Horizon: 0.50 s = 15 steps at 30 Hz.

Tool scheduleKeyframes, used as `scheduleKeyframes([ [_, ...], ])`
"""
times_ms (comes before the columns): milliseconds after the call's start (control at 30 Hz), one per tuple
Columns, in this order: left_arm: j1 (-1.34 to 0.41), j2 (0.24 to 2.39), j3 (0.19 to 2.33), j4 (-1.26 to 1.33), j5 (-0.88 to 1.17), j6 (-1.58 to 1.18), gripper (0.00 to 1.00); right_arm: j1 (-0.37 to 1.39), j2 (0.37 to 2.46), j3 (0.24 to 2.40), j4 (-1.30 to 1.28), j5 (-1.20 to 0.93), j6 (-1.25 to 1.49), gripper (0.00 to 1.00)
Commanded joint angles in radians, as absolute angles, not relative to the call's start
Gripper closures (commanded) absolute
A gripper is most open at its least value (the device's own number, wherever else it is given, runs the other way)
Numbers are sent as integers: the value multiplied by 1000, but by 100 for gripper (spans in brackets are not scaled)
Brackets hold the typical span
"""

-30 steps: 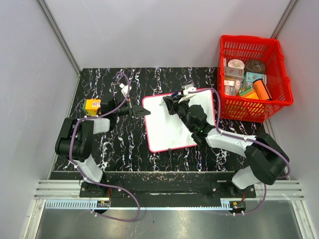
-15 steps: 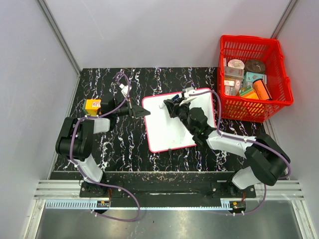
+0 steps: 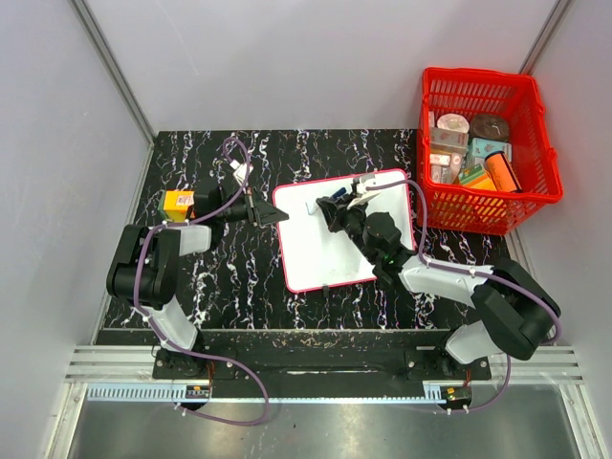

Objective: Write a sentence on the whiteboard
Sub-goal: Write on the whiteboard with the whiteboard.

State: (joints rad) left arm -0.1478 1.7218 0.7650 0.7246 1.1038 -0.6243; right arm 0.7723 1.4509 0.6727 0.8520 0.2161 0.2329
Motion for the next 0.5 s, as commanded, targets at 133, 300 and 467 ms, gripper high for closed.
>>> scheduleKeyframes([
  [133, -172, 1729, 787, 724, 1042, -428, 100, 776, 1390, 698, 871, 207, 232, 100],
  [300, -173, 1727, 787, 724, 1042, -426, 100, 776, 1384, 713, 874, 206, 216, 100],
  [467, -175, 1726, 787, 721, 1042, -423, 100, 776, 1413, 736, 877, 210, 210, 100],
])
